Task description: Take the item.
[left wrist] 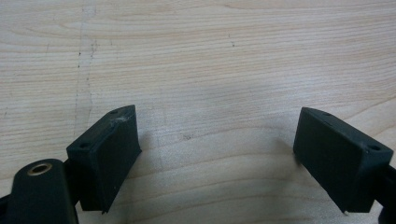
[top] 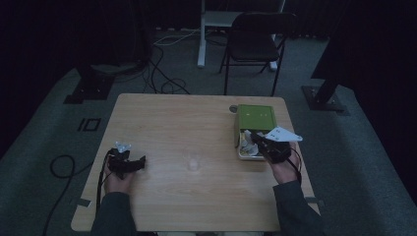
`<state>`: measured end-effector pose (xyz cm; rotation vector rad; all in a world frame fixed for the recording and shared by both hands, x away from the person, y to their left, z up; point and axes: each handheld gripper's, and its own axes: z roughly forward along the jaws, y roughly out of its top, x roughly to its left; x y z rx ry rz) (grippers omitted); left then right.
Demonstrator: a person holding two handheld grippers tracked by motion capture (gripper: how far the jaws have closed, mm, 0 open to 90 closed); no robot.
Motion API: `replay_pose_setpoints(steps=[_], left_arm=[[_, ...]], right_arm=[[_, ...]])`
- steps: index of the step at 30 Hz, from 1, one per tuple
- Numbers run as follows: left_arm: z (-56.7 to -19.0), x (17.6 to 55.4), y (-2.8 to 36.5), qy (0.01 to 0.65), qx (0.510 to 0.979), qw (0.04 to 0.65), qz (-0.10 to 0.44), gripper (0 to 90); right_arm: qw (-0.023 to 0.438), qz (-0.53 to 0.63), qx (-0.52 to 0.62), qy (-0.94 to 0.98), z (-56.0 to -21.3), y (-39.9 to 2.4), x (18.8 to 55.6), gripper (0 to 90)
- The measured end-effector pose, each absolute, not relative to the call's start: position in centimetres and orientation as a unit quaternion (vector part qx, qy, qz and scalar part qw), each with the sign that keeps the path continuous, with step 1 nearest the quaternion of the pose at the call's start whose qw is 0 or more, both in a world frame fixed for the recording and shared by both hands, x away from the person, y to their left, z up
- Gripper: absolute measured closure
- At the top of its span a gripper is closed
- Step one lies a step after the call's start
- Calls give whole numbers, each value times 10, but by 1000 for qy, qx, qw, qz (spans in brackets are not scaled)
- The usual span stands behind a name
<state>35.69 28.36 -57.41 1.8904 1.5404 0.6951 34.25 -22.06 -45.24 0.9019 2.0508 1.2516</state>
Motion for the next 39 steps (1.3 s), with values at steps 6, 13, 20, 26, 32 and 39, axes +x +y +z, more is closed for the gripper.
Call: replay_pose_setpoints(steps=[6, 13, 20, 26, 32, 39], left_arm=[[-574, 357, 284, 580, 711, 298, 262, 152], [-574, 357, 284, 580, 712, 298, 262, 151], [-574, 357, 284, 580, 712, 298, 262, 152], [-574, 357, 284, 580, 712, 298, 262, 151], [-574, 357, 284, 580, 712, 298, 262, 152], [-574, 357, 284, 580, 712, 298, 262, 151]], right_arm=[[283, 474, 326, 767, -449, -214, 341, 885], [277, 474, 318, 773, -449, -207, 340, 885], [275, 479, 310, 773, -446, -200, 339, 886], [271, 481, 300, 778, -446, -193, 339, 887], [267, 482, 292, 782, -445, -184, 338, 888], [262, 487, 285, 782, -444, -177, 338, 888]])
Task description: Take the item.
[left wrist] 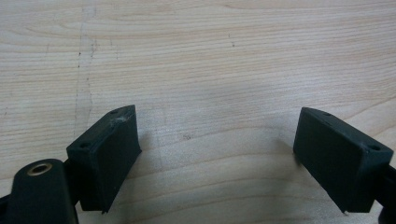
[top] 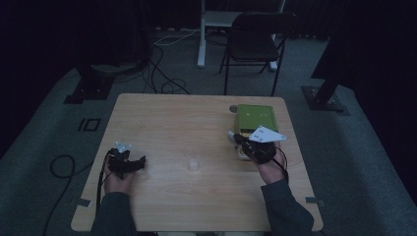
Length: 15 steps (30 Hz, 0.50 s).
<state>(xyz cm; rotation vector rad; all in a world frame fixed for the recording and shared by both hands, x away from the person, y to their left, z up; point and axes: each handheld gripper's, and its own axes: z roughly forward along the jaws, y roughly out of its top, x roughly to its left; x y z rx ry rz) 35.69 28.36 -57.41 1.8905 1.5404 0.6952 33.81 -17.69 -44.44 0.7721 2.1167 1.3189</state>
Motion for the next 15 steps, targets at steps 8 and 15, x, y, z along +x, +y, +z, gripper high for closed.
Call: replay_pose_setpoints(steps=[8, 15], left_arm=[[-574, 357, 283, 580, 711, 298, 262, 151], [-574, 357, 283, 581, 711, 298, 261, 151]], right_arm=[[257, 492, 279, 784, -445, -169, 339, 889], [254, 496, 273, 785, -443, -163, 339, 888]])
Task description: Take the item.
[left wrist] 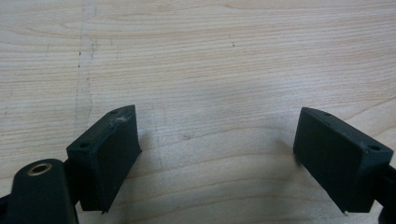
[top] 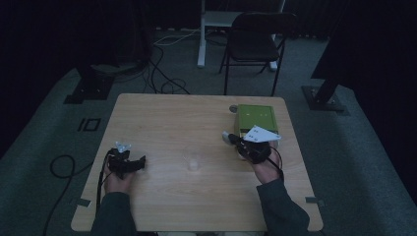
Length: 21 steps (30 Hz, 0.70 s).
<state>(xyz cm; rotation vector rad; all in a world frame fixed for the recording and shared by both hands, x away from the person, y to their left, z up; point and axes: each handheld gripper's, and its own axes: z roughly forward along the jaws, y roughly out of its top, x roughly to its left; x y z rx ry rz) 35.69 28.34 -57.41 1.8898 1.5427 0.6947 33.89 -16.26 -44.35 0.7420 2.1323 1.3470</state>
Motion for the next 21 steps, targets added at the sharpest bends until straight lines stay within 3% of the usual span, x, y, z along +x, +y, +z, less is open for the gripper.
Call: replay_pose_setpoints(steps=[21], left_arm=[[-574, 357, 283, 581, 711, 298, 262, 152]], right_arm=[[242, 503, 261, 788, -444, -147, 338, 889]])
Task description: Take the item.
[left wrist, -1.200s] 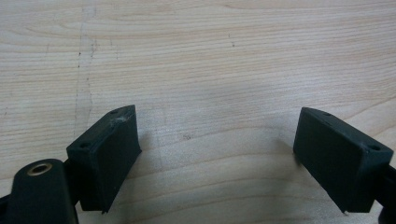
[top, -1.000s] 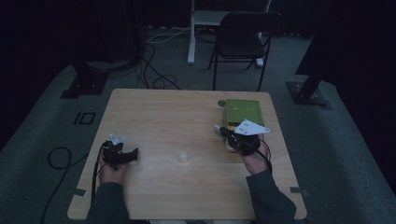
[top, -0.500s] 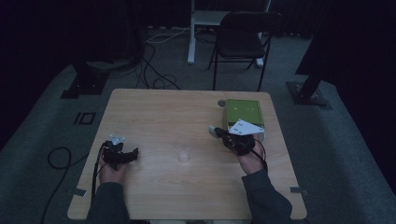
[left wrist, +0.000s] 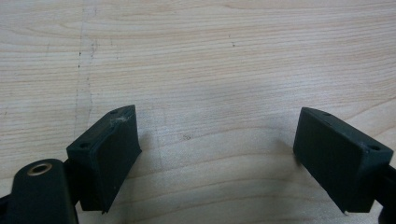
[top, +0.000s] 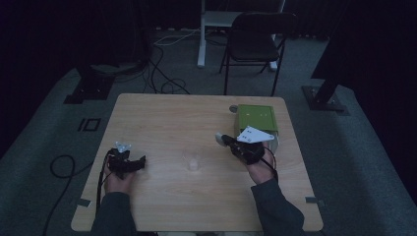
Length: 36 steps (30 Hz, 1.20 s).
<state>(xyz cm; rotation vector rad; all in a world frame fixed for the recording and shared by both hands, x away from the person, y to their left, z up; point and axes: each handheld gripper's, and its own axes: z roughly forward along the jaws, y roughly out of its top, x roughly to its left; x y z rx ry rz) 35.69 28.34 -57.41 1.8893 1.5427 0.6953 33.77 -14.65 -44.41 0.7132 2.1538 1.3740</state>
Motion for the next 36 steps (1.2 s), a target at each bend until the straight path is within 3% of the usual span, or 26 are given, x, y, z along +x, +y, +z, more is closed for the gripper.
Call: replay_pose_setpoints(steps=[36], left_arm=[[-574, 357, 283, 581, 711, 298, 262, 152]], right_arm=[[211, 518, 227, 797, -449, -103, 333, 888]])
